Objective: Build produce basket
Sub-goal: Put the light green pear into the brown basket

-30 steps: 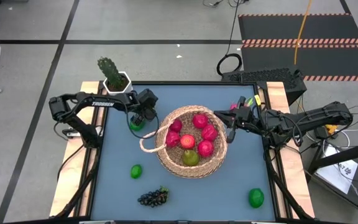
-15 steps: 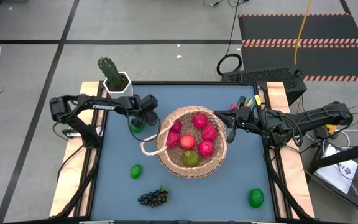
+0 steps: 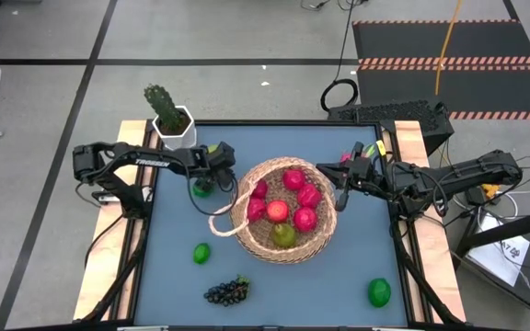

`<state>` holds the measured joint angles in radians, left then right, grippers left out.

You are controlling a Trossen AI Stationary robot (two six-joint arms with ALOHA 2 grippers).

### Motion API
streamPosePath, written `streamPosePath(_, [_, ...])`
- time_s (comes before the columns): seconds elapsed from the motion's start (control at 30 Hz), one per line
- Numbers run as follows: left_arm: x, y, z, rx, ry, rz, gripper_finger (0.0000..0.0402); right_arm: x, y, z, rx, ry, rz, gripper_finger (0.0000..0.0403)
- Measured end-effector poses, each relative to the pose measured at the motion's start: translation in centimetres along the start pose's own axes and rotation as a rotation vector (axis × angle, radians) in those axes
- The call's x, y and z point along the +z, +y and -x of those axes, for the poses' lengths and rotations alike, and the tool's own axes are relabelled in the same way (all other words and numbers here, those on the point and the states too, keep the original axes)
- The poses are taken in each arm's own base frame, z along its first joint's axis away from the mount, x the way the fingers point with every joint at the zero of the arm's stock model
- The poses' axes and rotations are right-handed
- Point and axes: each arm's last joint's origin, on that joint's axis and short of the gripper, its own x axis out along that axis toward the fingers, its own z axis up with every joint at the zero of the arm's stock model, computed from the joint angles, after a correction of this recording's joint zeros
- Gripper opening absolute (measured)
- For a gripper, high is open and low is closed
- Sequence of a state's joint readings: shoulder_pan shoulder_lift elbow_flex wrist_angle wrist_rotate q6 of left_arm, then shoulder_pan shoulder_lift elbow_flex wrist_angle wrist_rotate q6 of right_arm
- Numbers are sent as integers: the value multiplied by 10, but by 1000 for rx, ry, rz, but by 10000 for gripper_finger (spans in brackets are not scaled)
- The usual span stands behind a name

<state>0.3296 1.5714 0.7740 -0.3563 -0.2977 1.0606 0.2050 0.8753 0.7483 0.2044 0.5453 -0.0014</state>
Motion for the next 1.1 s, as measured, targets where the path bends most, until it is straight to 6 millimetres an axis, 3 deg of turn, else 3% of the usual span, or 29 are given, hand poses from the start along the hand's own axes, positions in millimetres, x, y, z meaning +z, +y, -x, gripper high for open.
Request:
streamPosePath(0.17, [2,9,14,70,-37,96,202,0,0,0,0,0,7,0])
streamPosePath(0.3, [-3,10,10,37,-46,97,206,0,0,0,-1,0,11,0])
streamPosePath(0.57, [-9,10,-11,-53,-32,46,305,0,0,0,-2,0,11,0])
streamPosePath(0.67, [-13,12,-14,-51,-16,41,322,0,0,0,-3,0,10,0])
streamPosePath(0.9, [-23,13,-17,-82,12,55,283,0,0,0,-3,0,11,0])
streamPosePath(1.1, [-28,1,-15,-184,99,92,248,0,0,0,-2,0,10,0])
